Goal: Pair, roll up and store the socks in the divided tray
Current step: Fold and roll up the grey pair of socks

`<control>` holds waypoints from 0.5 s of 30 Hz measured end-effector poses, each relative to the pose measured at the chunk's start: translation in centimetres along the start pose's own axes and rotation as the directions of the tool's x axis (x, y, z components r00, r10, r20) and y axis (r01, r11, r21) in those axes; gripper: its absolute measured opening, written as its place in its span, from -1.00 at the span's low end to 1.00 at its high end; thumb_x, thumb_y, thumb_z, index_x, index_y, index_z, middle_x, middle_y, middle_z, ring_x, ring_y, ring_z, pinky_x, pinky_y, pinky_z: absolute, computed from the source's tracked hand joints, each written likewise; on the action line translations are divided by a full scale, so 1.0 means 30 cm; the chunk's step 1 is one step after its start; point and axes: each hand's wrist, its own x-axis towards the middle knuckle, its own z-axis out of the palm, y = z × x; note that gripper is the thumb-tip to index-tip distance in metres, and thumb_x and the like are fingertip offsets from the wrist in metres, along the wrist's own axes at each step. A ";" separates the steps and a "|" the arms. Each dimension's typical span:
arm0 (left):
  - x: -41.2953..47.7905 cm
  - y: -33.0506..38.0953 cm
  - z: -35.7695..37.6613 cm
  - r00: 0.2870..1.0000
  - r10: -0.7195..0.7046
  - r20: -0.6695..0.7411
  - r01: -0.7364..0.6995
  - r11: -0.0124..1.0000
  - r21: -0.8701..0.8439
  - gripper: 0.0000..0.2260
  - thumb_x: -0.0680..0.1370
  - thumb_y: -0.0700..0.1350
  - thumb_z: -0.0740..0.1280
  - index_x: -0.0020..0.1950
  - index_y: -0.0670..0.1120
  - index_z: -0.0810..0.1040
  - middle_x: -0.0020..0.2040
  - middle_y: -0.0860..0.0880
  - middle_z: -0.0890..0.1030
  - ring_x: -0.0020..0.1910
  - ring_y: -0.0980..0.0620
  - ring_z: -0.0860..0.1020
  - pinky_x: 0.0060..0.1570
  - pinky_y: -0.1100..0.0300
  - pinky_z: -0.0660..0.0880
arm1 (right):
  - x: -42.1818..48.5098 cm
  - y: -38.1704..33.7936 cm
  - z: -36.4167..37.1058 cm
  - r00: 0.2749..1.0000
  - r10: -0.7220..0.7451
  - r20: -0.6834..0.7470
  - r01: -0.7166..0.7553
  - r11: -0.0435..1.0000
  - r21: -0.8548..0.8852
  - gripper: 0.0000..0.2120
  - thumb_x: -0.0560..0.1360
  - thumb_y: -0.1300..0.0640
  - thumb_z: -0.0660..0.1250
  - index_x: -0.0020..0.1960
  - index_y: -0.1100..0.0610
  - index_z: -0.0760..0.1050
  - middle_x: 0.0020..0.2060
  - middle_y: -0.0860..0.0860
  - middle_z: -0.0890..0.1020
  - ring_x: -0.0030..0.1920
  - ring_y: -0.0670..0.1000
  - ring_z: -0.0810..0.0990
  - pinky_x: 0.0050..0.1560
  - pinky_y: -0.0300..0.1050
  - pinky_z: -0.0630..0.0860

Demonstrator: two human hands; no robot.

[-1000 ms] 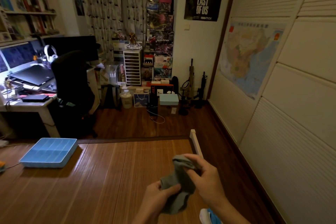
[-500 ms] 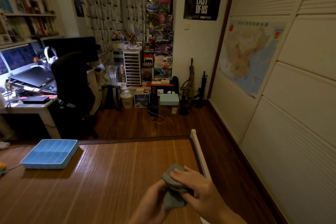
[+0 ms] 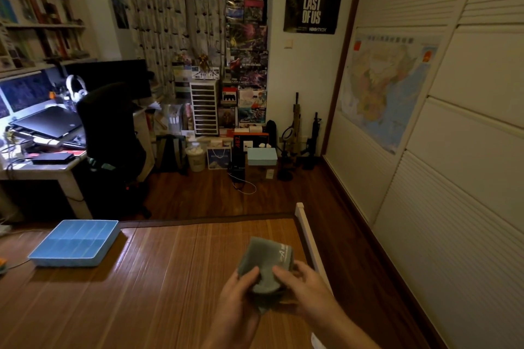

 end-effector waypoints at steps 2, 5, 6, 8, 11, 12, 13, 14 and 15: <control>0.001 -0.004 0.002 0.999 0.043 -0.003 -0.043 0.999 0.029 -0.58 0.51 -0.23 0.39 0.38 -0.17 0.53 0.22 -0.35 0.64 0.12 -0.34 0.67 -0.12 -0.11 0.66 | 0.001 0.013 0.009 1.000 -0.015 -0.008 0.015 1.000 -0.008 -0.54 0.37 0.11 0.57 0.24 0.07 0.54 0.14 0.08 0.66 0.07 0.08 0.72 0.07 0.11 0.67; -0.006 0.012 0.000 0.994 0.102 -0.037 -0.096 0.986 0.137 -0.49 0.36 -0.20 0.57 0.30 -0.13 0.62 0.22 -0.31 0.65 0.15 -0.32 0.66 -0.10 -0.07 0.66 | 0.000 0.022 0.009 0.996 -0.074 -0.055 0.072 0.997 -0.028 -0.60 0.40 0.25 0.55 0.21 0.12 0.57 0.04 0.08 0.72 0.04 0.07 0.73 -0.02 0.03 0.68; -0.006 0.023 -0.012 0.992 0.122 -0.041 -0.113 0.978 0.175 -0.47 0.32 -0.18 0.58 0.28 -0.14 0.64 0.20 -0.29 0.66 0.15 -0.30 0.66 -0.09 -0.04 0.66 | 0.000 0.022 0.006 0.993 -0.095 -0.075 0.092 0.995 -0.043 -0.61 0.41 0.26 0.54 0.21 0.12 0.58 0.05 0.07 0.72 0.05 0.06 0.73 -0.02 0.01 0.68; -0.006 0.044 -0.031 0.987 0.156 -0.047 -0.138 0.955 0.262 -0.52 0.34 -0.14 0.60 0.25 -0.13 0.66 0.17 -0.23 0.69 0.15 -0.25 0.67 -0.06 0.03 0.67 | -0.003 0.020 -0.003 0.984 -0.144 -0.103 0.134 0.986 -0.097 -0.63 0.42 0.21 0.53 0.20 0.07 0.57 0.09 0.05 0.70 0.06 0.02 0.72 -0.01 -0.03 0.68; -0.004 0.060 -0.043 0.978 0.204 -0.042 -0.174 0.909 0.378 -0.68 0.45 -0.15 0.50 0.20 -0.11 0.68 0.14 -0.19 0.70 0.14 -0.20 0.68 -0.03 0.08 0.66 | -0.015 0.017 -0.008 0.987 -0.154 -0.043 0.149 0.984 -0.102 -0.52 0.36 0.14 0.61 0.22 -0.02 0.55 0.13 0.02 0.68 0.11 0.02 0.70 0.04 0.00 0.67; -0.004 0.061 -0.045 0.976 0.216 -0.040 -0.184 0.903 0.388 -0.72 0.45 -0.16 0.48 0.16 -0.10 0.70 0.13 -0.18 0.71 0.14 -0.20 0.68 -0.03 0.08 0.67 | -0.018 0.018 -0.008 0.991 -0.134 -0.012 0.133 0.988 -0.072 -0.46 0.34 0.14 0.64 0.25 -0.04 0.54 0.15 0.01 0.68 0.13 0.04 0.69 0.06 0.03 0.67; -0.005 0.062 -0.043 0.975 0.219 -0.035 -0.189 0.903 0.386 -0.75 0.45 -0.19 0.47 0.13 -0.10 0.71 0.11 -0.19 0.71 0.13 -0.20 0.69 -0.05 0.09 0.67 | -0.018 0.022 -0.008 0.993 -0.121 0.010 0.121 0.991 -0.048 -0.42 0.32 0.16 0.65 0.26 -0.06 0.52 0.15 0.01 0.68 0.14 0.06 0.69 0.06 0.05 0.67; -0.006 0.062 -0.043 0.975 0.218 -0.031 -0.191 0.905 0.379 -0.75 0.45 -0.21 0.46 0.12 -0.13 0.71 0.11 -0.21 0.71 0.12 -0.21 0.69 -0.07 0.08 0.67 | -0.018 0.026 -0.007 0.992 -0.125 0.019 0.126 0.991 -0.042 -0.39 0.31 0.19 0.65 0.28 -0.08 0.51 0.14 0.00 0.68 0.14 0.05 0.69 0.05 0.04 0.67; -0.007 0.064 -0.043 0.976 0.214 -0.031 -0.188 0.911 0.368 -0.73 0.45 -0.23 0.45 0.15 -0.18 0.69 0.10 -0.23 0.71 0.11 -0.23 0.69 -0.10 0.08 0.68 | -0.017 0.030 -0.003 0.989 -0.144 0.016 0.144 0.988 -0.059 -0.38 0.32 0.22 0.64 0.28 -0.09 0.50 0.13 -0.01 0.68 0.13 0.03 0.69 0.04 0.00 0.67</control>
